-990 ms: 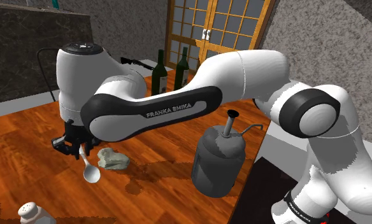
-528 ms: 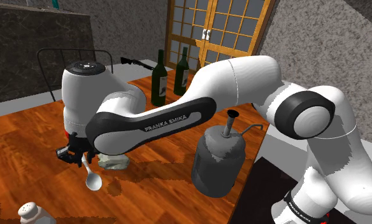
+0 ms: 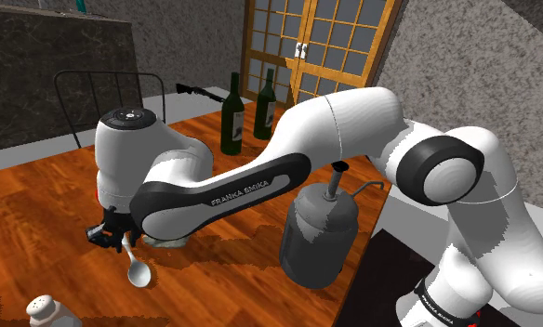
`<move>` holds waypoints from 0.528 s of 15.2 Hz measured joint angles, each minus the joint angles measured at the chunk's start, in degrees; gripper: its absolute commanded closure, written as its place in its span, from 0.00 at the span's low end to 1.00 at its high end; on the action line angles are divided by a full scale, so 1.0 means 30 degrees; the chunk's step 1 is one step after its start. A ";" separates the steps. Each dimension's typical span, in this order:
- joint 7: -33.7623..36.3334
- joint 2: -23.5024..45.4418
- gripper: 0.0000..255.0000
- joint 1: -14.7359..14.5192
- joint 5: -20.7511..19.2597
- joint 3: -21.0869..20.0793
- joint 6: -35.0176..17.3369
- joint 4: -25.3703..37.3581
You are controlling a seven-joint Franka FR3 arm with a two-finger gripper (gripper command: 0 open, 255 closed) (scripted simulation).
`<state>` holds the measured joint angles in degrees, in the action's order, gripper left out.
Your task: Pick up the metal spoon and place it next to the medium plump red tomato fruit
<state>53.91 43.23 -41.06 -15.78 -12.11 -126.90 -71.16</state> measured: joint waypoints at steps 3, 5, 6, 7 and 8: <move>0.0001 0.0004 1.00 0.0001 -0.0002 0.0001 -0.0012 -0.0004; 0.0001 0.0004 0.00 0.0000 -0.0001 0.0000 -0.0013 -0.0003; 0.0001 0.0003 0.00 -0.0001 -0.0001 0.0000 -0.0014 -0.0002; 0.0001 0.0001 0.00 -0.0002 -0.0001 -0.0001 -0.0015 -0.0001; 0.0002 0.0001 0.00 -0.0001 -0.0002 0.0000 -0.0014 -0.0004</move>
<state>53.91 43.23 -41.07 -15.79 -12.11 -126.94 -71.17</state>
